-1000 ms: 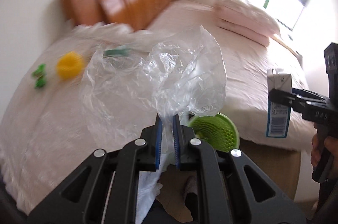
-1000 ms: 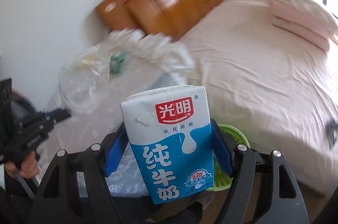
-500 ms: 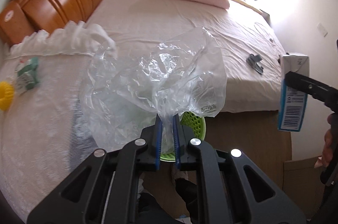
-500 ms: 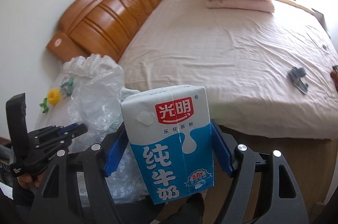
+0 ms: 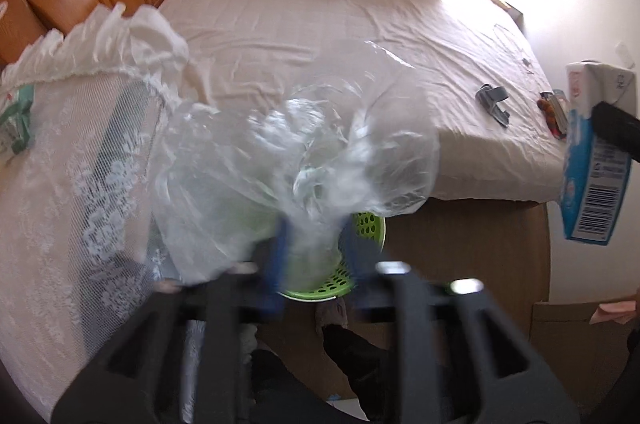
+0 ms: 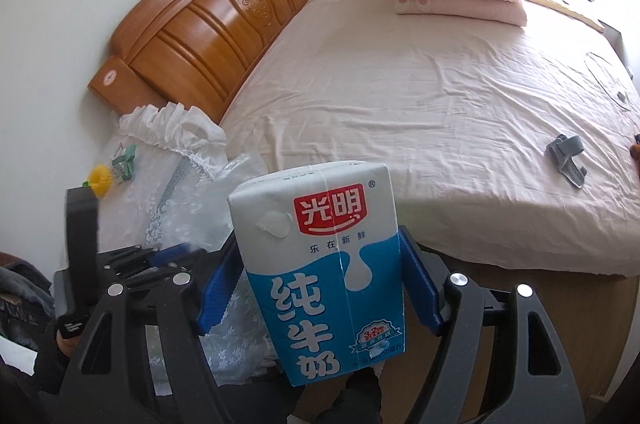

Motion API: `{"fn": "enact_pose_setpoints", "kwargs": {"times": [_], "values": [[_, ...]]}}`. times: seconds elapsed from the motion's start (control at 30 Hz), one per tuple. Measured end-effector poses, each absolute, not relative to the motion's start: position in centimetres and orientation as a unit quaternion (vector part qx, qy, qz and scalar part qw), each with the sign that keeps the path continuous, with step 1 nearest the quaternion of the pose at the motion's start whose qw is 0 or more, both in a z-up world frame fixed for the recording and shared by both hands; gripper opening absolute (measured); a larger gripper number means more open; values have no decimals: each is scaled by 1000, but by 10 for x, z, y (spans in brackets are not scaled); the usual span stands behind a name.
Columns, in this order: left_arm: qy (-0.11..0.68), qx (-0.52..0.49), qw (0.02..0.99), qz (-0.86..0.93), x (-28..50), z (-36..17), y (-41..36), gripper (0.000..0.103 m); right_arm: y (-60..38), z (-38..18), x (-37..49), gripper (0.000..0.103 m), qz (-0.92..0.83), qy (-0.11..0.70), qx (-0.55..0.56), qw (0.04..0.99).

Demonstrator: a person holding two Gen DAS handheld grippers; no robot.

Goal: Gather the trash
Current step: 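Carry bag and milk carton to the wastebasket and open both tools over it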

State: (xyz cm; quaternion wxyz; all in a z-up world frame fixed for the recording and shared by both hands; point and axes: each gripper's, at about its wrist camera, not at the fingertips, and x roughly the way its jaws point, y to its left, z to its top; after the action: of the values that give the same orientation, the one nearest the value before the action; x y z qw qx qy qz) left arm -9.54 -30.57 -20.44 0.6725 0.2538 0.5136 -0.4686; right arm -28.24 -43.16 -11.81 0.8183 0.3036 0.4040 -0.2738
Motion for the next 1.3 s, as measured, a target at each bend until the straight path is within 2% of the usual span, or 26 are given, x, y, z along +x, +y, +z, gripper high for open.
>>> {"fn": "enact_pose_setpoints", "kwargs": {"times": [0.1, 0.17, 0.3, 0.63, 0.73, 0.8, 1.07, 1.13, 1.2, 1.3], "values": [[505, 252, 682, -465, -98, -205, -305, 75, -436, -119, -281, 74, -269, 408, 301, 819], [505, 251, 682, -465, -99, -205, -306, 83, -438, -120, -280, 74, -266, 409, 301, 819], [511, 228, 689, -461, -95, -199, -305, 90, -439, -120, -279, 74, -263, 409, 300, 821], [503, 179, 714, -452, -85, -170, -287, 95, -435, -120, -275, 73, -248, 403, 301, 828], [494, 175, 725, -448, -81, -158, -276, 95, -431, -123, -270, 66, -236, 403, 301, 831], [486, 174, 735, -439, -78, -152, -267, 95, -428, -127, -265, 55, -222, 403, 304, 834], [473, 159, 769, -400, -58, -134, -221, 95, -407, -143, -226, 52, -171, 418, 311, 836], [472, 156, 774, -391, -52, -130, -212, 95, -403, -142, -218, 59, -167, 418, 309, 838], [470, 153, 780, -384, -47, -126, -202, 95, -398, -139, -211, 89, -175, 421, 297, 839], [469, 147, 788, -371, -38, -119, -187, 95, -388, -133, -199, 97, -185, 424, 269, 845]]}}
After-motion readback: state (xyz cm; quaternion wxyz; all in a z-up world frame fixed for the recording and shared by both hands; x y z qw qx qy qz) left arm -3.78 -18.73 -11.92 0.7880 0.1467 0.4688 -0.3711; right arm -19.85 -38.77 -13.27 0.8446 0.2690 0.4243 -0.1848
